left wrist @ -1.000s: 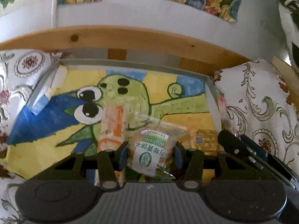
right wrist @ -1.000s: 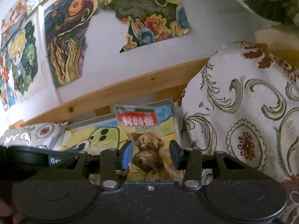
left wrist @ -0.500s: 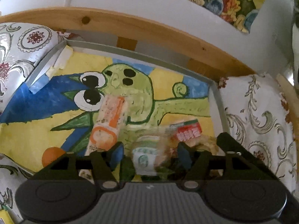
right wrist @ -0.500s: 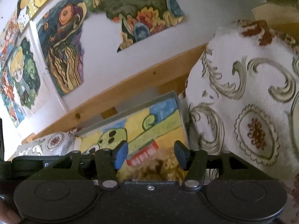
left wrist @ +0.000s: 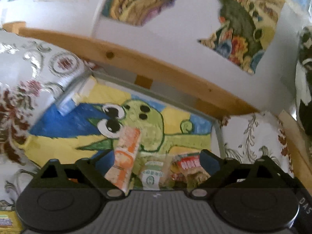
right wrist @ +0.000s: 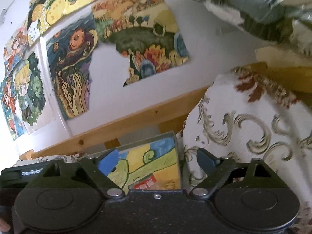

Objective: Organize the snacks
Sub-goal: 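Open both grippers to drop the bun and egg packet into the tray, then move both tools back over the remaining snacks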

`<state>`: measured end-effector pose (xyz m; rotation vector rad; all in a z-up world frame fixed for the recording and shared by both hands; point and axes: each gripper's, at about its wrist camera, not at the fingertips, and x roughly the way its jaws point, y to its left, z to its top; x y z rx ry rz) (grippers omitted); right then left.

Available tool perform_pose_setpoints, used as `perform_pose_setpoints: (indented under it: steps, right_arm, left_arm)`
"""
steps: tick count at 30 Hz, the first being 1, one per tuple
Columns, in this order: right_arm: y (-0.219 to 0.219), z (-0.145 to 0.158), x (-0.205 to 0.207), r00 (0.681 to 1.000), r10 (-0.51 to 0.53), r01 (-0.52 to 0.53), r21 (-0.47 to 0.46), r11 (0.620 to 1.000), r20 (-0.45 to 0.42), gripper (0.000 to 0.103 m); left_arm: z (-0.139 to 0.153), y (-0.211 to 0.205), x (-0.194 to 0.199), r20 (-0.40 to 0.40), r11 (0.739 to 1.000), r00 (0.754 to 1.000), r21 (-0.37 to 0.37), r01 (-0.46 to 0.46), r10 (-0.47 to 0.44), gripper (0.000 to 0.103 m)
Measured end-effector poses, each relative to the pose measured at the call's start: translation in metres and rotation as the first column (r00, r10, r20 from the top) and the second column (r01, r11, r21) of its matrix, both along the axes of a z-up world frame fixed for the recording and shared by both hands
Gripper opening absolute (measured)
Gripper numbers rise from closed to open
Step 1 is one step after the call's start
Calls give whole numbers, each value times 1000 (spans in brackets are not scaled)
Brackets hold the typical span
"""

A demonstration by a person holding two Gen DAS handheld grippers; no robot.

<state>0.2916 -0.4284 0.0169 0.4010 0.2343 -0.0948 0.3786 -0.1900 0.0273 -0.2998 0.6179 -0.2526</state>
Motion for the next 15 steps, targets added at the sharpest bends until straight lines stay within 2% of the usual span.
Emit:
perform_pose_setpoints:
  steps: [9,15]
  right_arm:
    - [17,19,-38,1000,-3,6,-91,996,28,98]
    - [38,29,-67,999,14,-7,-142,990,47,102]
  left_arm:
    - [19,18,-46,114,999,993,32,-33,30,102]
    - [23,34,-81,150,998,988,47,-36,29,103]
